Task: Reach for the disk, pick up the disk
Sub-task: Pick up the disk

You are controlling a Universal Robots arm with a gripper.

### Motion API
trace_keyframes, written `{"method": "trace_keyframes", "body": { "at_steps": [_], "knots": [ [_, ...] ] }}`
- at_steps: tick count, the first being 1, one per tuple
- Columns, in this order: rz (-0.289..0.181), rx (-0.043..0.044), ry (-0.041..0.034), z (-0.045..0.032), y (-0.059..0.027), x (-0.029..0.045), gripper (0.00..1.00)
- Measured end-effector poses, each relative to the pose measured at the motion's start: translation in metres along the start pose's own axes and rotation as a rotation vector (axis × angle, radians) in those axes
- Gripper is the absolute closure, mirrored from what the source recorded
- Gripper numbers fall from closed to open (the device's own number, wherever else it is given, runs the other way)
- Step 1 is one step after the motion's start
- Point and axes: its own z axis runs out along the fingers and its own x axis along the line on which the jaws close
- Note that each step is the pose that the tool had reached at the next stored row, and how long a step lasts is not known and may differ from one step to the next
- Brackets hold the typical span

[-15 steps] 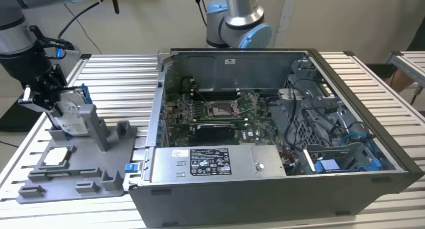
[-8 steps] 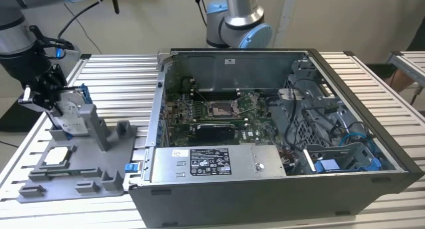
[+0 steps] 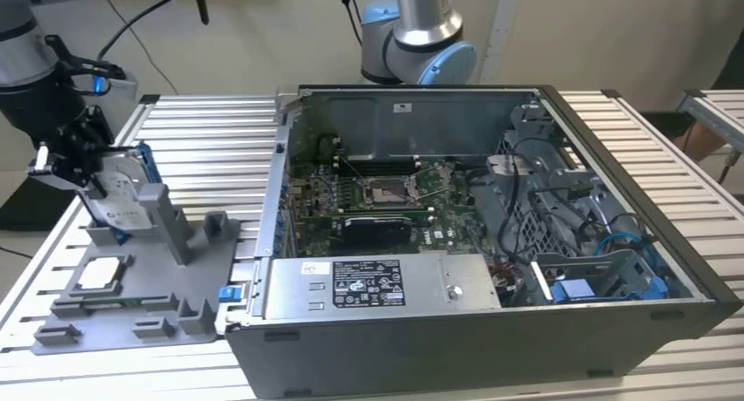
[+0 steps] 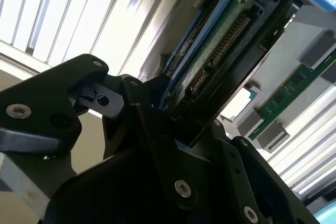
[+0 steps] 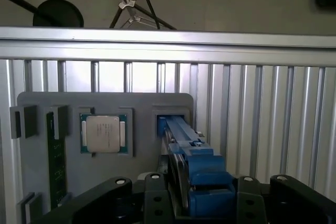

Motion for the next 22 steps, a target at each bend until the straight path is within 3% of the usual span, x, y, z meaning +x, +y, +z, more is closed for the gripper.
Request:
{"method": "trace_keyframes", "body": {
  "at_steps": [6, 22],
  "knots": [
    [-0.002, 0.0, 0.0, -0.0111, -0.0002, -0.0004, 1.0],
    [-0.003, 0.0003, -0.0001, -0.0513, -0.0002, -0.0018, 1.0]
  ]
}}
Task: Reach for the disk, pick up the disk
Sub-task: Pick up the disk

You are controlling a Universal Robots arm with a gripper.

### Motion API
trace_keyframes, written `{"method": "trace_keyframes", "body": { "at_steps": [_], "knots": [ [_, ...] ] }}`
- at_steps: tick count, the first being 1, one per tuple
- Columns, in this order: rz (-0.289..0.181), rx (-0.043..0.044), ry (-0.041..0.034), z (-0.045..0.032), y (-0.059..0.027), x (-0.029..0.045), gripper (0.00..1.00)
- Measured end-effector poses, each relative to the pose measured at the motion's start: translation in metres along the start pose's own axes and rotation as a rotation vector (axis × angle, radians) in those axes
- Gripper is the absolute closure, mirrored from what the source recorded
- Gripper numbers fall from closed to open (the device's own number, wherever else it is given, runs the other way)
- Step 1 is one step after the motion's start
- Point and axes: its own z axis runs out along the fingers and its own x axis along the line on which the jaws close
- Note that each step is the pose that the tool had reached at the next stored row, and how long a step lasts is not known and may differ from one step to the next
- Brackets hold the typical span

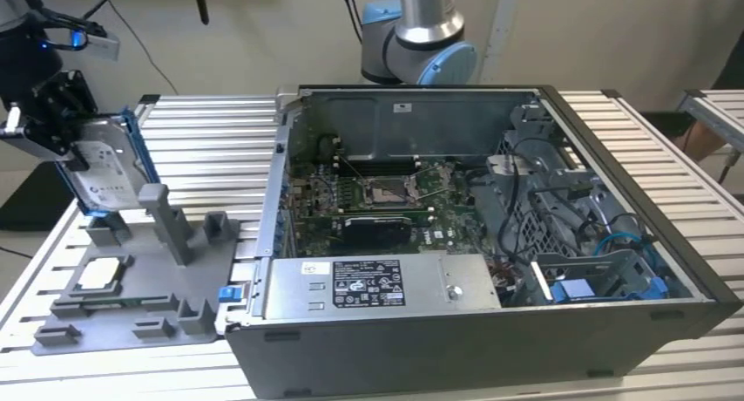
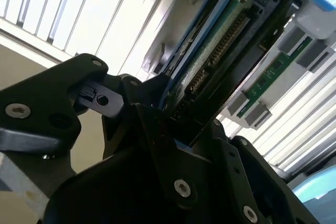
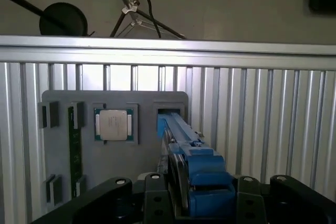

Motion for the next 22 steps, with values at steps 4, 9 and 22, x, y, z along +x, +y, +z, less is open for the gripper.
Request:
{"method": "trace_keyframes", "body": {
  "at_steps": [4, 9, 22],
  "knots": [
    [0.0, 0.0001, 0.0, -0.0083, -0.0001, -0.0003, 1.0],
    [0.0, 0.0001, -0.0001, -0.0169, -0.0002, -0.0006, 1.0],
    [0.0, 0.0002, -0.0001, -0.0304, -0.0004, -0.0011, 1.0]
  ]
}}
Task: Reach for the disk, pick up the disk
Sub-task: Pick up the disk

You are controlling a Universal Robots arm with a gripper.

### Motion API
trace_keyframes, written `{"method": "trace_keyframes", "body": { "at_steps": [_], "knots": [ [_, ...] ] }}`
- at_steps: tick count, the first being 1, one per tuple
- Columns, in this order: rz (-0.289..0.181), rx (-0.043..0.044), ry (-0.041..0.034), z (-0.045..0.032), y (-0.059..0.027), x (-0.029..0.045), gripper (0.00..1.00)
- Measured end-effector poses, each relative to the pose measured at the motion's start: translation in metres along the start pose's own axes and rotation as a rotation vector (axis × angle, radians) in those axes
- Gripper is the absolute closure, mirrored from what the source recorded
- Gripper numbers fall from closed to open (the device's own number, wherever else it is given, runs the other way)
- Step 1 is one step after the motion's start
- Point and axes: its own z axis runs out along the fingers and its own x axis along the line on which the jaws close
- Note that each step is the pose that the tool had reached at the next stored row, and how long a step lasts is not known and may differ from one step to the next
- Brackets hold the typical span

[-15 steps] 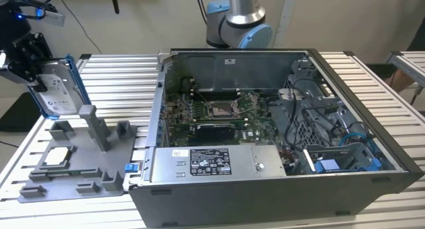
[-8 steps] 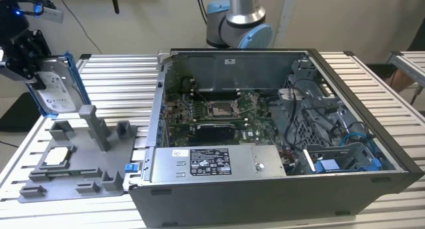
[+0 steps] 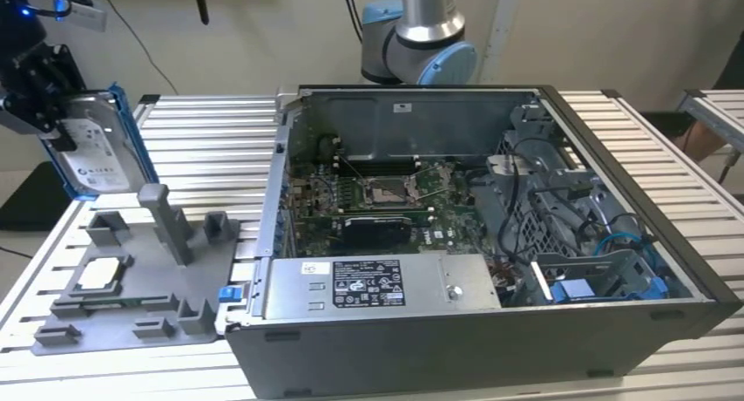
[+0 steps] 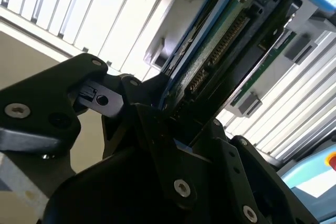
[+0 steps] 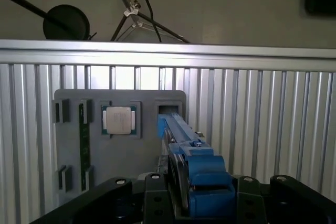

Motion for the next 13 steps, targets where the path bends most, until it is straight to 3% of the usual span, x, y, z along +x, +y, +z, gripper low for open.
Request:
{"method": "trace_keyframes", "body": {
  "at_steps": [13],
  "knots": [
    [-0.001, -0.0001, 0.0, -0.0084, -0.0002, -0.0003, 1.0]
  ]
}}
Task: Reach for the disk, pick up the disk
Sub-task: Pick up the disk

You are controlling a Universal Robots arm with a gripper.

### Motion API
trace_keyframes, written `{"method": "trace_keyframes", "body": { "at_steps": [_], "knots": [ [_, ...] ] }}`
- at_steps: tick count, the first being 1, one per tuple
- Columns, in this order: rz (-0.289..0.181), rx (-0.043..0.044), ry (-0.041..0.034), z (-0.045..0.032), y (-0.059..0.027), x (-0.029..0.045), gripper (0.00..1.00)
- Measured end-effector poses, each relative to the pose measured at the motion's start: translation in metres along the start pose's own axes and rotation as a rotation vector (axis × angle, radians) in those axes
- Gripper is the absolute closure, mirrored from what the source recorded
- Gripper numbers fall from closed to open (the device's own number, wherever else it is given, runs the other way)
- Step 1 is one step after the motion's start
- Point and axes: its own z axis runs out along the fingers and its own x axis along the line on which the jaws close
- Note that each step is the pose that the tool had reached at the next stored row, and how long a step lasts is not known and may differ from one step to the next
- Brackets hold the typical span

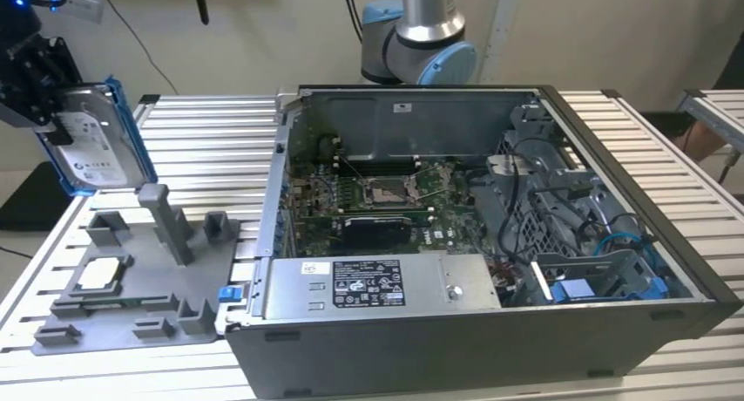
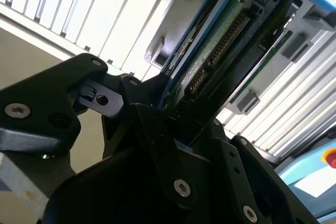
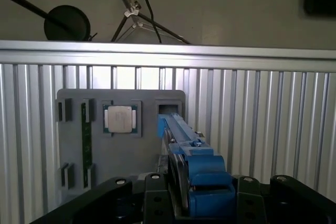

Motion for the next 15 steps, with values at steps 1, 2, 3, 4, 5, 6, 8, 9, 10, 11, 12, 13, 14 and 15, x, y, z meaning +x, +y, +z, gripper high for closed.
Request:
{"method": "trace_keyframes", "body": {
  "at_steps": [1, 2, 3, 4, 5, 6, 8, 9, 10, 11, 12, 13, 14, 15],
  "knots": [
    [0.0, 0.0, -0.0001, -0.0005, 0.0, 0.0, 1.0],
    [0.0, 0.0, 0.0, -0.0009, 0.0, 0.0, 1.0],
    [-0.001, -0.0001, 0.0, -0.0015, -0.0001, 0.0001, 1.0],
    [-0.001, 0.0, -0.0001, -0.0018, -0.0001, 0.0, 1.0],
    [-0.001, 0.0, 0.0, -0.0022, -0.0001, 0.0, 1.0],
    [-0.002, -0.0001, 0.0, -0.0026, -0.0001, 0.0, 1.0],
    [-0.002, -0.0001, 0.0, -0.0038, -0.0001, -0.0001, 1.0],
    [-0.002, -0.0001, -0.0001, -0.0045, -0.0001, -0.0002, 1.0],
    [-0.002, -0.0002, 0.0, -0.0054, -0.0001, -0.0002, 1.0],
    [-0.003, -0.0002, 0.0, -0.0064, -0.0002, -0.0002, 1.0],
    [-0.003, -0.0001, -0.0001, -0.0073, -0.0002, -0.0003, 1.0],
    [-0.003, -0.0002, 0.0, -0.0084, -0.0002, -0.0003, 1.0],
    [-0.003, -0.0002, -0.0001, -0.0092, -0.0002, -0.0003, 1.0],
    [-0.004, -0.0001, -0.0001, -0.0101, -0.0002, -0.0004, 1.0]
  ]
}}
